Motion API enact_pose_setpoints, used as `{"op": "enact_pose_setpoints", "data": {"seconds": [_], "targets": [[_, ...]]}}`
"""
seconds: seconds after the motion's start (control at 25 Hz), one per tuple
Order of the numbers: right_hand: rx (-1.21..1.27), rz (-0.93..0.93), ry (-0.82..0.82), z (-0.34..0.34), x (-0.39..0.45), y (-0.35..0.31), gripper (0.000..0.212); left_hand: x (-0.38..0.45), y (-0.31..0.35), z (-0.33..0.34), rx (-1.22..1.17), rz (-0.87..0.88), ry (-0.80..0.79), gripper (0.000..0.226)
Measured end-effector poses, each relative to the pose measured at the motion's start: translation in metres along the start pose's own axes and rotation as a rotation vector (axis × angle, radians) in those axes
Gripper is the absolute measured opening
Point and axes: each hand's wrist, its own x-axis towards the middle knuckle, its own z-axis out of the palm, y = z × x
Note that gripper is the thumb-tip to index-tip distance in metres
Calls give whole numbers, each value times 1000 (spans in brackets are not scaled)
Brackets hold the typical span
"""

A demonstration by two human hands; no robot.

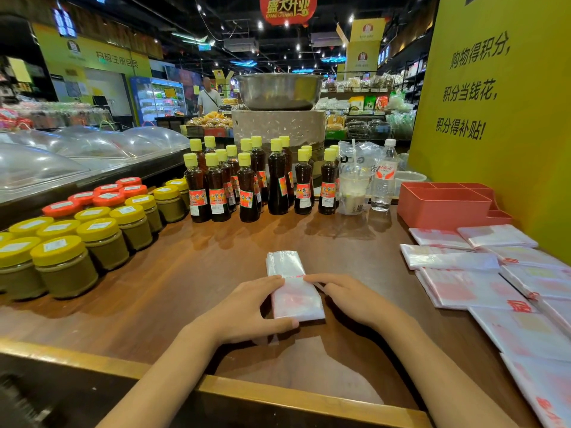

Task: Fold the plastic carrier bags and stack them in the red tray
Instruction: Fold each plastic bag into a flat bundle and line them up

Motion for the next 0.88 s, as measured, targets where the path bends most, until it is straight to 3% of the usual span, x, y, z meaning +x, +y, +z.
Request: {"op": "enact_pose_setpoints", "data": {"seconds": [0.12,0.24,0.44,0.6,0.72,0.88], "targets": [[-7,-32,-21,0,-2,3,59,-1,-1,-1,-49,-18,-12,86],[-55,-82,-6,2,-2,7,52,0,0,0,-6,-11,5,86],[-149,-133,-4,4,0,8,41,1,-7,3,21,-24,-74,104],[-142,-90,-5,4,1,6,53,2,-5,2,-20,-6,18,86],[-135,-111,24,4,-1,4,48,-1,1,0,-110,2,75,69],[-173,-171,78,8,0,4,45,-1,2,-1,-160,-2,79,70]]}}
